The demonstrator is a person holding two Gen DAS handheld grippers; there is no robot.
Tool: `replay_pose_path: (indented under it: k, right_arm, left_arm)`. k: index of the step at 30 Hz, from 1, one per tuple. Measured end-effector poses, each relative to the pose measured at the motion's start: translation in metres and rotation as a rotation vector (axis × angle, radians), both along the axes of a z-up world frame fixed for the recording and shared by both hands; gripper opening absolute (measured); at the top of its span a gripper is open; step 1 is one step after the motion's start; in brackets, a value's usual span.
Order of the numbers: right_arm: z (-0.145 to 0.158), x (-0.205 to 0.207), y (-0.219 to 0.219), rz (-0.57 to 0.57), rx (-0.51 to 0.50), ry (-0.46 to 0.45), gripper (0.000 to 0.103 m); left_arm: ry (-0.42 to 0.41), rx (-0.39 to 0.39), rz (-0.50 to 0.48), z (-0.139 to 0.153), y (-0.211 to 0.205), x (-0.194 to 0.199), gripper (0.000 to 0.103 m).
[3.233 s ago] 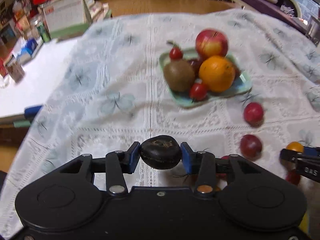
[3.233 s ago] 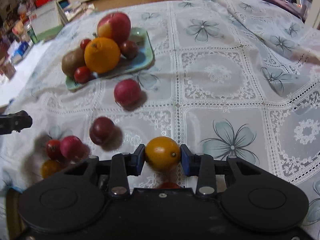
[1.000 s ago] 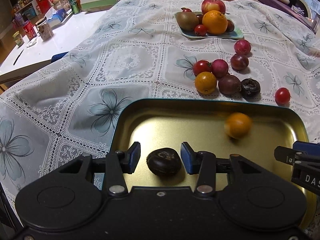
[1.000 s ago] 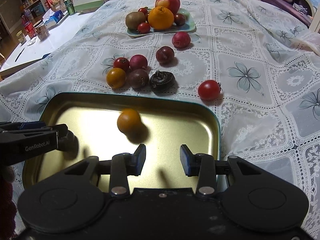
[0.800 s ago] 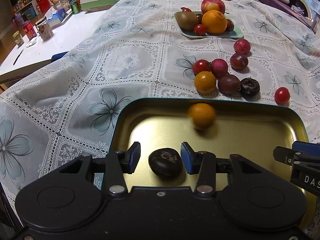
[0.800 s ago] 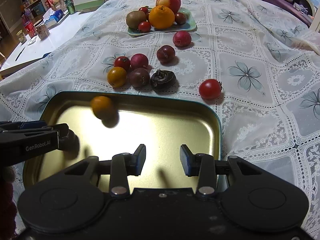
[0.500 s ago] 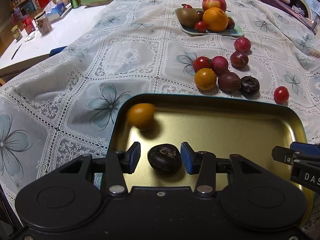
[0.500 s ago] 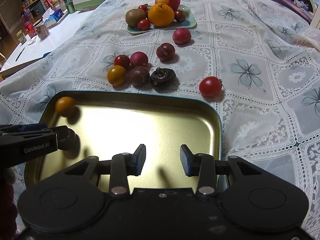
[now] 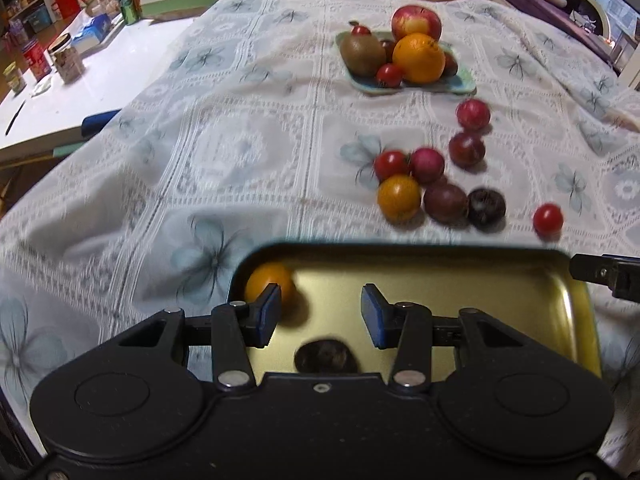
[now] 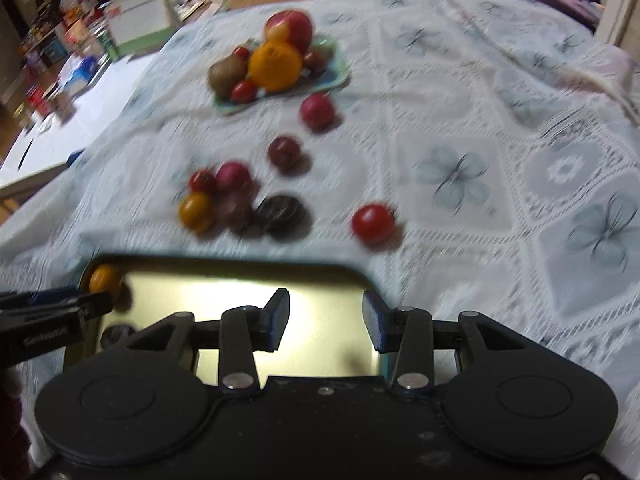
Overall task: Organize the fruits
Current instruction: 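Grasp the red cherry tomato with the right tool while the left tool reaches toward a small orange fruit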
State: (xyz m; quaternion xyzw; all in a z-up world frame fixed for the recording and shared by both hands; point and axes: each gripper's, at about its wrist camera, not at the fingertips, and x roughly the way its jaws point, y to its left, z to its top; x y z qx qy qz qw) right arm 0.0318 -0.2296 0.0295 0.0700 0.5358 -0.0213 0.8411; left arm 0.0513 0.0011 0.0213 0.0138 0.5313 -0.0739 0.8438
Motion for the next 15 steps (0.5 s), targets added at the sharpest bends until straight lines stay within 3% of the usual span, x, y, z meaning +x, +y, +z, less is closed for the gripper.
replay_pose_path:
  k: [6,15]
  right_arm:
    - [-0.004,0.03,-0.022,-0.064,0.027,-0.009,0.045]
    - [-0.032,0.059,-0.034,-0.122,0.042,0.032,0.046]
  left_arm:
    - [-0.045,-0.001,-0.008,0.01,-0.011,0.026,0.052]
    - [-0.016,-0.05,-0.01,-0.004,-0.025,0.051,0.052]
